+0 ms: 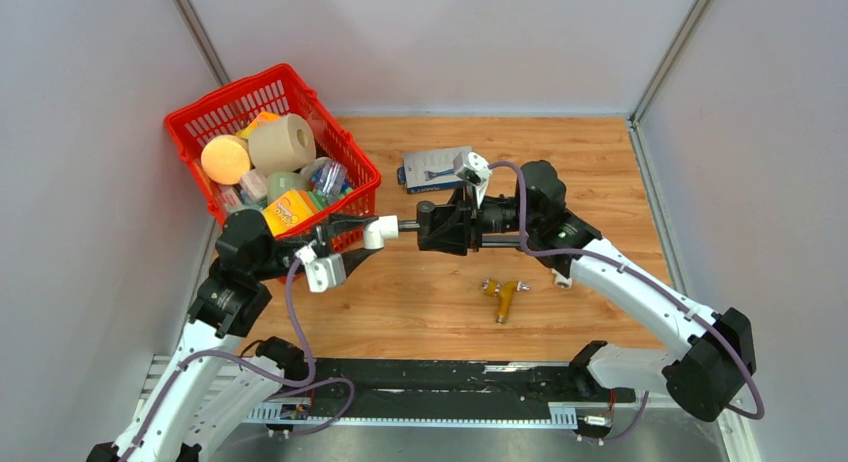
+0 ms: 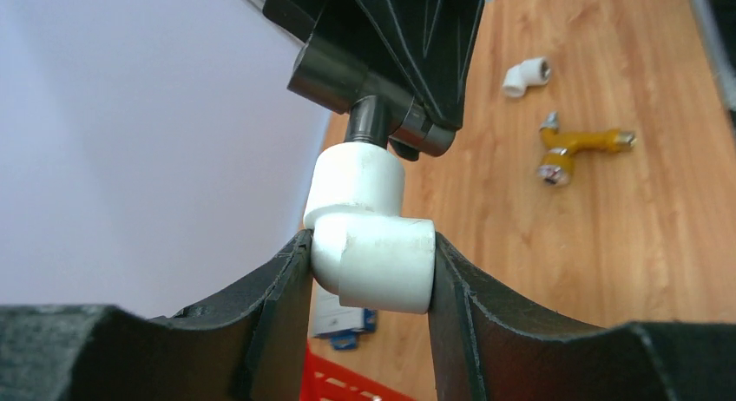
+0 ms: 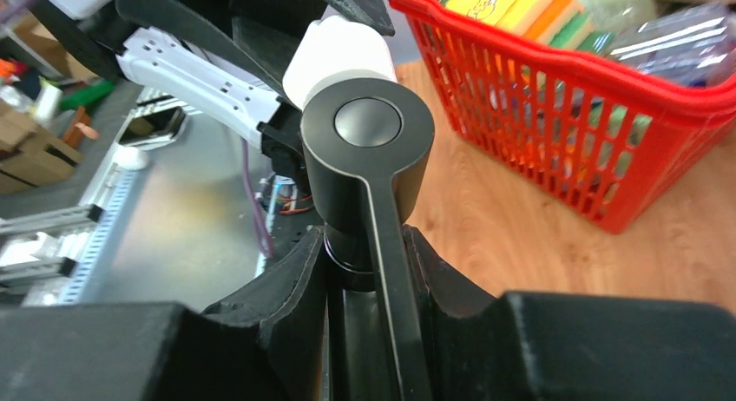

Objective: Install the water faucets

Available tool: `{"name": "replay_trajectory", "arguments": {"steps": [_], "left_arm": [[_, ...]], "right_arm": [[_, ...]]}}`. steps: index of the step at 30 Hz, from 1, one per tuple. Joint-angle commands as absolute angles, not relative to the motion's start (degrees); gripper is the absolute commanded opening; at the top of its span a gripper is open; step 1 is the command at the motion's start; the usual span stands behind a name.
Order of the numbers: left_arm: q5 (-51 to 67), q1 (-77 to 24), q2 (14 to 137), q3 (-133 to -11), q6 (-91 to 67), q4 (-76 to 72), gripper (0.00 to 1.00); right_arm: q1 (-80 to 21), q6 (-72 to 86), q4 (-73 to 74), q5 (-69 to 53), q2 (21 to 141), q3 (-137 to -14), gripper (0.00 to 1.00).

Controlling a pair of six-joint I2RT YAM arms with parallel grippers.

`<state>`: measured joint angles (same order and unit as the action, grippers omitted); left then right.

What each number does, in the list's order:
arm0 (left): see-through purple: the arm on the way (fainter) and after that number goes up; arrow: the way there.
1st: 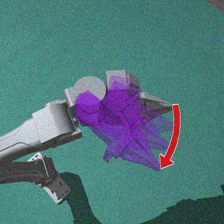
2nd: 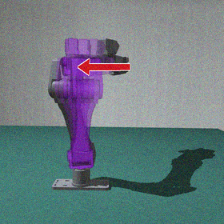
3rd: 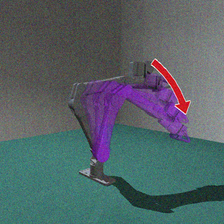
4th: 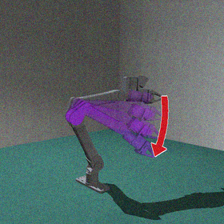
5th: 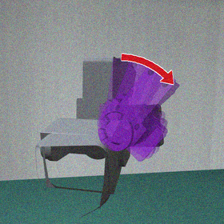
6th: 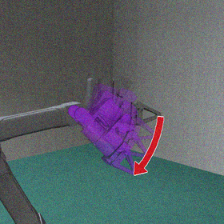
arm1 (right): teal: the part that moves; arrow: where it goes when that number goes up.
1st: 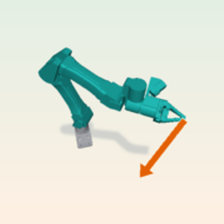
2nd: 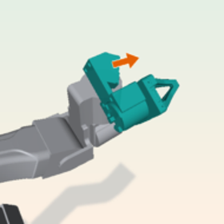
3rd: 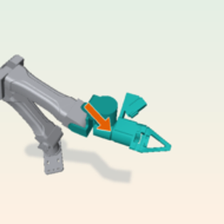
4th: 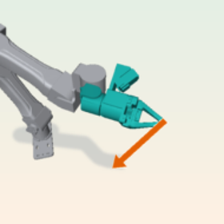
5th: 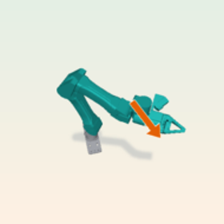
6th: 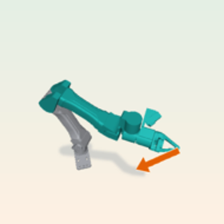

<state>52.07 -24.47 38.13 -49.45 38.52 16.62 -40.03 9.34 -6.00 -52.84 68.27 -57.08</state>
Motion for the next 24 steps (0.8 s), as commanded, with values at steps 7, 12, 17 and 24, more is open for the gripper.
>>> {"name": "replay_trajectory", "arguments": {"steps": [7, 12, 17, 24], "left_arm": [[33.96, -32.51, 32.44, -38.25, 69.14, 9.14, 0.00], [27.34, -36.91, 29.53, -35.34, 73.92, 7.74, 0.05], [26.90, -36.91, 28.57, -35.16, 68.13, 7.03, 0.37], [25.57, -36.91, 29.00, -38.22, 45.82, 5.62, 0.65]], "right_arm": [[-42.19, 27.06, -13.80, -58.01, 70.84, -62.67, 0.00], [-41.66, 28.21, -13.80, -56.78, 71.46, -62.32, 0.00], [-40.96, 25.14, -13.54, -54.15, 70.40, -61.26, 0.00], [-38.33, 17.06, -10.20, -48.61, 68.47, -59.86, 0.00]]}}
